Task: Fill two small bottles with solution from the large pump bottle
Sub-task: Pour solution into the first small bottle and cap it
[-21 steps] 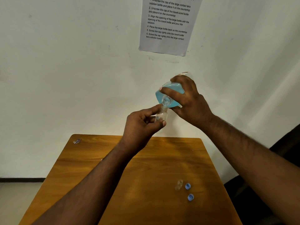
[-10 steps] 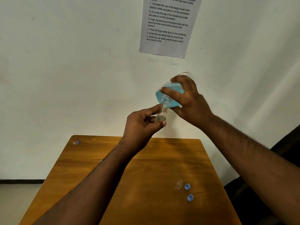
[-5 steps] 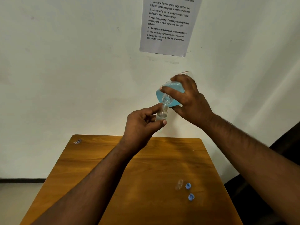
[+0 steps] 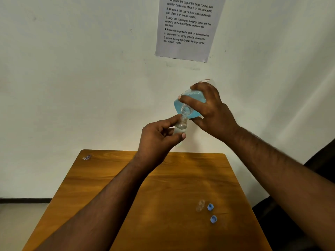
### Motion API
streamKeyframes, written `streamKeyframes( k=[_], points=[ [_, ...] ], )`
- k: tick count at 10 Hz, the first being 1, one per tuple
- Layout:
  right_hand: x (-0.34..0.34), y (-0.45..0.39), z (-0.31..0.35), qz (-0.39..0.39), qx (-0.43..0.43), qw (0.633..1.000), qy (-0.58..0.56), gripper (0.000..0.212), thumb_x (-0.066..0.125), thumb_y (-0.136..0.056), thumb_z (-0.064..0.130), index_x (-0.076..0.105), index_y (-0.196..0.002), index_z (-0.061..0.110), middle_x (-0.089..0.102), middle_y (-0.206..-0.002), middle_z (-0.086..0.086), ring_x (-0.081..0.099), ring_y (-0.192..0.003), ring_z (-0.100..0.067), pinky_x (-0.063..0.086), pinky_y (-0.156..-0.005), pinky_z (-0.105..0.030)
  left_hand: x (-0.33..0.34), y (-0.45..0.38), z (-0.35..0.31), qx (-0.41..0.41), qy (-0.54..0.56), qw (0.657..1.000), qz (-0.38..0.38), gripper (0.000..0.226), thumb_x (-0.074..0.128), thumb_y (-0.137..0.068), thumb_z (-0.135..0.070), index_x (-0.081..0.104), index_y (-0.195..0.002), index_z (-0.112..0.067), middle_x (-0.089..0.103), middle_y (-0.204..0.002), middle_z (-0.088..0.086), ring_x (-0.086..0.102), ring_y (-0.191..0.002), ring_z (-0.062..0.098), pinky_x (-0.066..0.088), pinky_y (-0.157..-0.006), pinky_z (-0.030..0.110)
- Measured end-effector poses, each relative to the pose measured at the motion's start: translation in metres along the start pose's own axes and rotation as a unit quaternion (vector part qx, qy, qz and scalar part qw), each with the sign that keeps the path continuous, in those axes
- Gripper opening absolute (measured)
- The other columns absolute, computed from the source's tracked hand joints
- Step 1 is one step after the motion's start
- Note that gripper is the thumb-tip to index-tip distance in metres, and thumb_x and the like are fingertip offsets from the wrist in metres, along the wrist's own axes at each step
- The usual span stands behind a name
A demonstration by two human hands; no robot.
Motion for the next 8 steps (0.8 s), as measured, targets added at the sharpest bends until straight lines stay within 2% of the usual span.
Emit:
streamKeyframes(
  k=[2,4,5,6,8],
  points=[
    [0.0003,-0.0002,-0.0003,0.000,-0.006,1.000,0.003,0.057,0.078,-0.074,0.014,0.057,-0.127,0.014,0.048,-0.130,-0.025,0.042,-0.123,-0.039,0.057,-0.075,-0.044,0.0005,-0.0009,0.0020,-0.003,0.002,1.000,0.002,0.049,0.075,-0.081,-0.005,0.063,-0.128,-0.010,0.071,-0.117,-0.002,0.071,-0.097,0.017,0.060,-0.086,0.037],
    [0.0008,0.0000,-0.0005,0.002,-0.006,1.000,0.002,0.057,0.078,-0.074,0.013,0.057,-0.127,0.014,0.048,-0.130,-0.025,0.042,-0.124,-0.039,0.057,-0.075,-0.044,0.0010,-0.0018,0.0049,-0.002,-0.011,1.000,0.000,0.048,0.076,-0.082,-0.007,0.063,-0.128,-0.012,0.072,-0.103,-0.010,0.069,-0.095,0.030,0.061,-0.083,0.038],
    [0.0007,-0.0002,-0.0003,0.003,-0.005,1.000,0.003,0.057,0.078,-0.074,0.013,0.057,-0.127,0.014,0.048,-0.130,-0.025,0.042,-0.124,-0.039,0.057,-0.075,-0.045,0.0009,-0.0021,0.0054,-0.002,-0.013,1.000,-0.002,0.048,0.076,-0.081,-0.007,0.063,-0.127,-0.013,0.071,-0.102,-0.014,0.069,-0.093,0.028,0.061,-0.081,0.034],
    [0.0000,-0.0007,-0.0002,0.002,-0.005,1.000,0.004,0.057,0.078,-0.074,0.013,0.057,-0.127,0.014,0.048,-0.130,-0.025,0.041,-0.124,-0.039,0.057,-0.075,-0.045,0.0004,-0.0026,0.0052,-0.002,-0.014,1.000,-0.002,0.048,0.076,-0.081,-0.008,0.064,-0.127,-0.013,0.070,-0.107,-0.018,0.071,-0.093,0.017,0.060,-0.081,0.030],
    [-0.0010,-0.0014,0.0003,0.001,-0.006,1.000,0.007,0.058,0.079,-0.074,0.013,0.057,-0.127,0.014,0.048,-0.129,-0.026,0.042,-0.123,-0.040,0.057,-0.074,-0.046,0.0002,-0.0031,0.0047,-0.003,-0.013,1.000,-0.002,0.048,0.077,-0.081,-0.008,0.064,-0.127,-0.016,0.071,-0.096,-0.022,0.070,-0.094,0.026,0.061,-0.082,0.033]
  ],
)
Point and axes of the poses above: each hand's wrist, its own y-axis away from the middle knuckle, its own x-axis out of the palm, z = x × y, the point moved 4 cm from there along -y, towards the middle knuckle
